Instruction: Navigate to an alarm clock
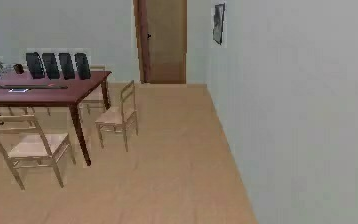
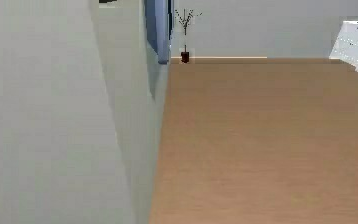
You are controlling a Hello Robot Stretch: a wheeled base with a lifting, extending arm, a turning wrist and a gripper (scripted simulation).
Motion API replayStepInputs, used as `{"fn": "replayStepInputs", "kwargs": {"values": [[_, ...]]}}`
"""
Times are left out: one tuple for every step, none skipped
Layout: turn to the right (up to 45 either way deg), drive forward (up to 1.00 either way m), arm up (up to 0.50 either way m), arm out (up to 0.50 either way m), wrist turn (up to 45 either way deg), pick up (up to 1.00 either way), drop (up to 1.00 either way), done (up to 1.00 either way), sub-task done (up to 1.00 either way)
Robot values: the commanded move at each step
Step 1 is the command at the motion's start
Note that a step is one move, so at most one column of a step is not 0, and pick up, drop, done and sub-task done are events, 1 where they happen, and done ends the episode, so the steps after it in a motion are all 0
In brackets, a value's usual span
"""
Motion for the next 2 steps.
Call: {"fn": "replayStepInputs", "kwargs": {"values": [[0.0,1.00,0.00,0.00,0.0,0.00,0.00,0.00,0.00],[0.0,1.00,0.00,0.00,0.0,0.00,0.00,0.00,0.00]]}}
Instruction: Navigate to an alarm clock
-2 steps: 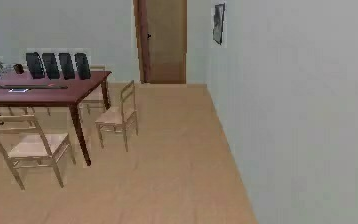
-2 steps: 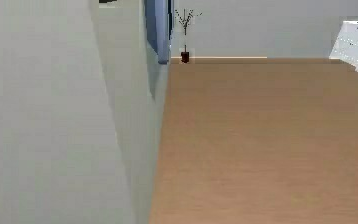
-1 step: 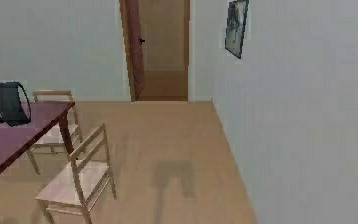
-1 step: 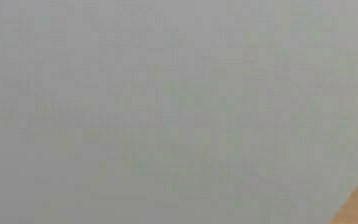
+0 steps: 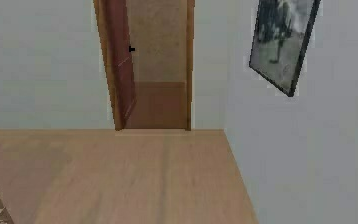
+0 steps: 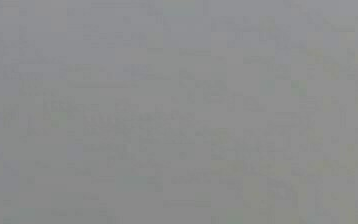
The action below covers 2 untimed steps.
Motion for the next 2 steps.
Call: {"fn": "replayStepInputs", "kwargs": {"values": [[0.0,0.40,0.00,0.00,0.0,0.00,0.00,0.00,0.00],[-45.0,0.00,0.00,0.00,0.0,0.00,0.00,0.00,0.00]]}}
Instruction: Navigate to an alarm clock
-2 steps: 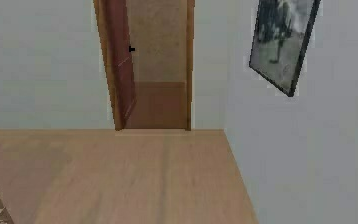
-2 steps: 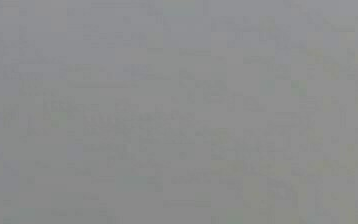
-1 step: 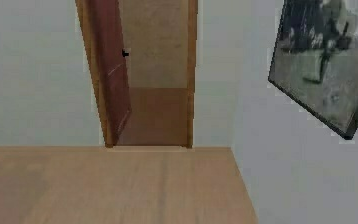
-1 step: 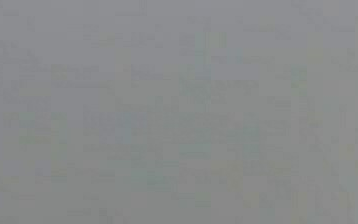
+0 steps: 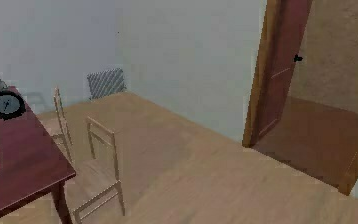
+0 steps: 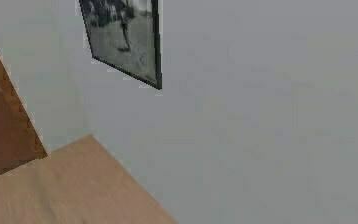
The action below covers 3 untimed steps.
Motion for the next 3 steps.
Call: {"fn": "replayStepInputs", "kwargs": {"values": [[-6.0,0.00,0.00,0.00,0.0,0.00,0.00,0.00,0.00],[0.0,0.85,0.00,0.00,0.0,0.00,0.00,0.00,0.00],[-45.0,0.00,0.00,0.00,0.0,0.00,0.00,0.00,0.00]]}}
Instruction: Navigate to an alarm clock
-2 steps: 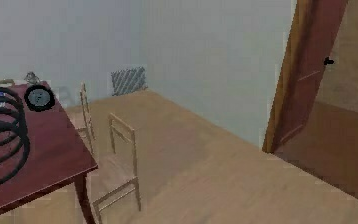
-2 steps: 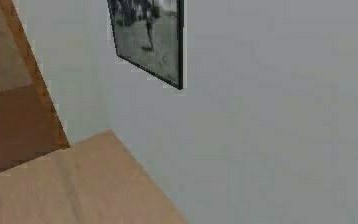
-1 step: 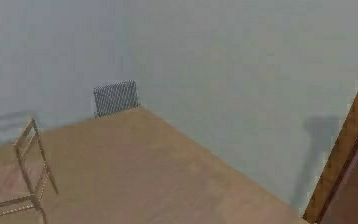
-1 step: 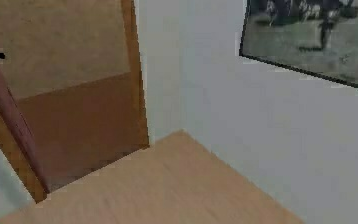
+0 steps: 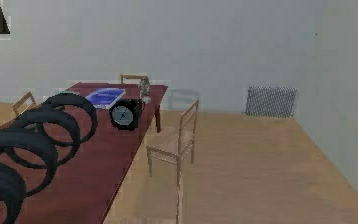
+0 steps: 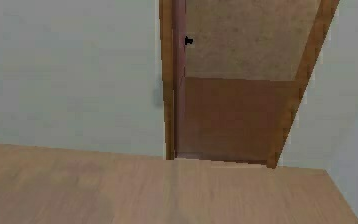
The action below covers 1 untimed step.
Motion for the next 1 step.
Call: {"fn": "replayStepInputs", "kwargs": {"values": [[-15.0,0.00,0.00,0.00,0.0,0.00,0.00,0.00,0.00]]}}
